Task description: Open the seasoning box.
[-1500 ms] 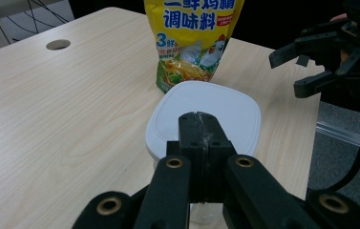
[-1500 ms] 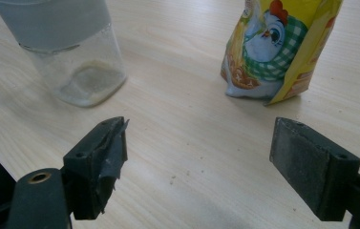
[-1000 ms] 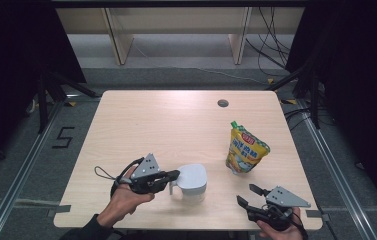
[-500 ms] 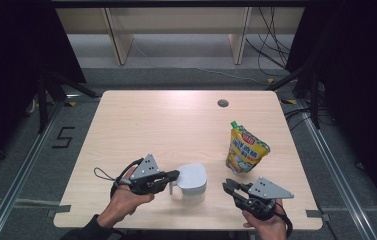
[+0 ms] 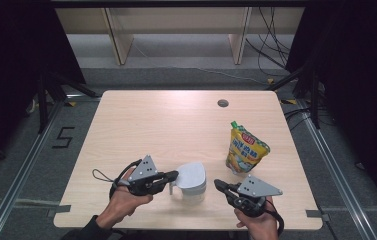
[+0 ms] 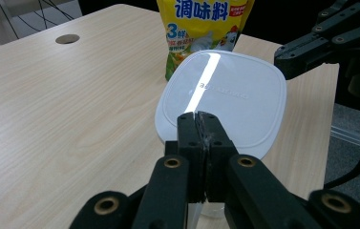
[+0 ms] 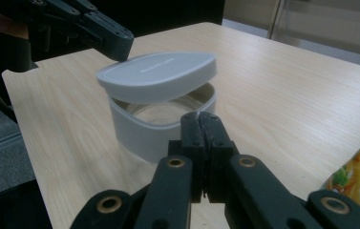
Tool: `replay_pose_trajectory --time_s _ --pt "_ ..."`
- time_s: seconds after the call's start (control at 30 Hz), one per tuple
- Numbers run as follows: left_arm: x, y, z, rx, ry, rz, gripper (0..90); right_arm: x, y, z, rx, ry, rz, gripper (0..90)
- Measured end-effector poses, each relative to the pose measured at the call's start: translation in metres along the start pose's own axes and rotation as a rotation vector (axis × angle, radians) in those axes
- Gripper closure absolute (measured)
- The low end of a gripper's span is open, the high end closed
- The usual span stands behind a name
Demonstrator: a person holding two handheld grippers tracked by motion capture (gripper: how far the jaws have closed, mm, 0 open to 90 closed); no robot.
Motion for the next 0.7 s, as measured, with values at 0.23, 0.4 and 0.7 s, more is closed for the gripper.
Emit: replay_pose_trajectory --time_s 0.23,0.4,0.7 --pt "-0.001 0.001 -0.001 -0.007 0.016 0.004 87.6 0.005 -0.006 -0.003 0.014 0.012 -0.006 90.0" --pt "-0.002 0.001 -0.003 -0.011 0.005 0.001 86.9 0.007 -0.011 -0.004 0.005 0.021 0.011 90.0" --pt "-0.004 0.002 -0.004 -0.011 0.022 0.001 87.0 0.012 -0.015 -0.007 0.025 0.040 -0.012 90.0"
Point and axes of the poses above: each handheld gripper's, and its own axes: y roughly backward along the jaws, x roughly out of its top, z roughly to its right, the point moved 7 cm from there along -y, roughly forward along the jaws, and after that the axes turned 4 degrees about z, right-handed, at the moved point
